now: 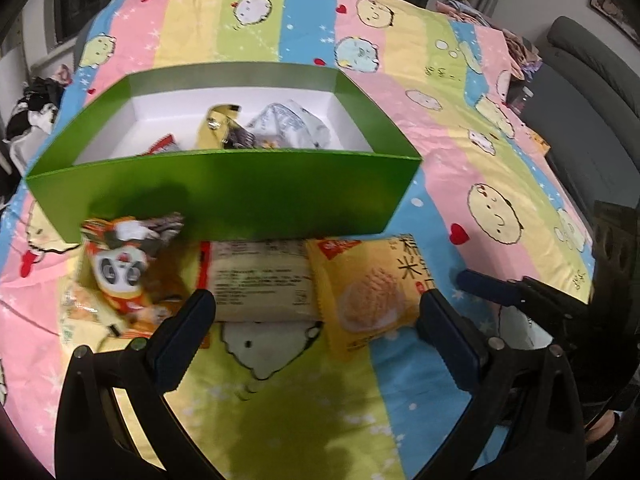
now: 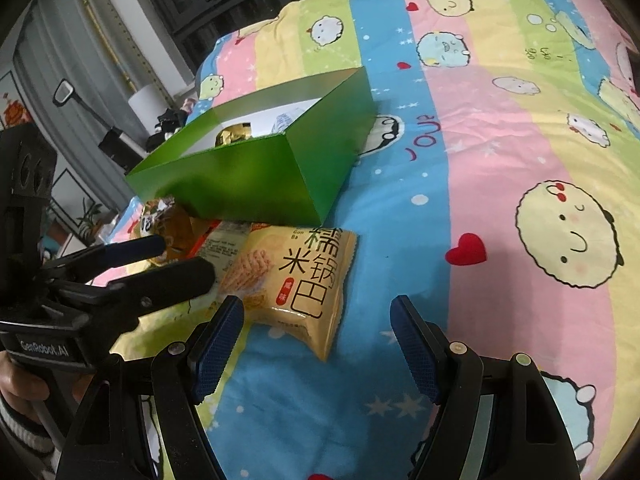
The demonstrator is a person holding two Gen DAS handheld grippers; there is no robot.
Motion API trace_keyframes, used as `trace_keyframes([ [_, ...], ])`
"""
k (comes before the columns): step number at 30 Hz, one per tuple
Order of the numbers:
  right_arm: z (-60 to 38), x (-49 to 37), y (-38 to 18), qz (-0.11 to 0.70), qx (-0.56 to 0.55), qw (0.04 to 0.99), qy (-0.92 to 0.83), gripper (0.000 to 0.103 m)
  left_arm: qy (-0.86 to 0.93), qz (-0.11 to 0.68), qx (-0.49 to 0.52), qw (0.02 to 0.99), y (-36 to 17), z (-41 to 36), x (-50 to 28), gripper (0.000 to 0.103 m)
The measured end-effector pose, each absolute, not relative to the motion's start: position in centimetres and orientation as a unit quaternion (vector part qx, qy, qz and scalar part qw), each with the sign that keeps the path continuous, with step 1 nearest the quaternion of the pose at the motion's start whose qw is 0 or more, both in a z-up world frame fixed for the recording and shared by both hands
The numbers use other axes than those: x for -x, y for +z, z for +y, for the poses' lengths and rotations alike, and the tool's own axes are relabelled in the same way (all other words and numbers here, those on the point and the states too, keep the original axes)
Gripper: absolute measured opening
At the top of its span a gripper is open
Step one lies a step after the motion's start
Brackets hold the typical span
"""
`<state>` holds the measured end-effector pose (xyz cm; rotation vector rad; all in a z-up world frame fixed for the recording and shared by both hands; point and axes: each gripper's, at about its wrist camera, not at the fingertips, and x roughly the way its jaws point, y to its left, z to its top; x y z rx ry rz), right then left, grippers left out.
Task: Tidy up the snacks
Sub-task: 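Move the right gripper back toward the yellow rice-cracker bag, then grasp the yellow rice-cracker bag with the right gripper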
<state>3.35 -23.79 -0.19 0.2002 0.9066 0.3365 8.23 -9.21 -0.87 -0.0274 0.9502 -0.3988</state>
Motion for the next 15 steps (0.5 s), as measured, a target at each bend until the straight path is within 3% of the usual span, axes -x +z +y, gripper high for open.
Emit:
trace_keyframes([
  [3, -23.3, -3.6, -0.6, 0.436, -0.086, 0.880, 0.169, 0.076, -0.204, 0.461, 0.023, 0.863, -1.4, -9.8, -8.6, 0.101],
  [9, -22.4, -3.9, -0.6, 0.427, -0.082, 0.881, 0.186, 0.076, -0.224, 0.476, 0.051, 0.849, -2.5, -10.4, -9.5, 0.090],
  [13, -21.8, -4.2, -0.8, 0.430, -0.076, 0.877, 0.200, 0.067, -0.234, 0.478, 0.053, 0.845, -2.7, -10.5, -9.8, 0.082],
  [14, -21.8, -4.3, -0.8, 0.431, -0.077, 0.876, 0.203, 0.066, -0.238, 0.478, 0.054, 0.844, -2.7, -10.5, -9.8, 0.079],
  [15, -21.8, -4.4, -0.8, 0.431, -0.077, 0.876, 0.203, 0.064, -0.241, 0.479, 0.056, 0.842, -2.8, -10.6, -9.9, 0.069],
])
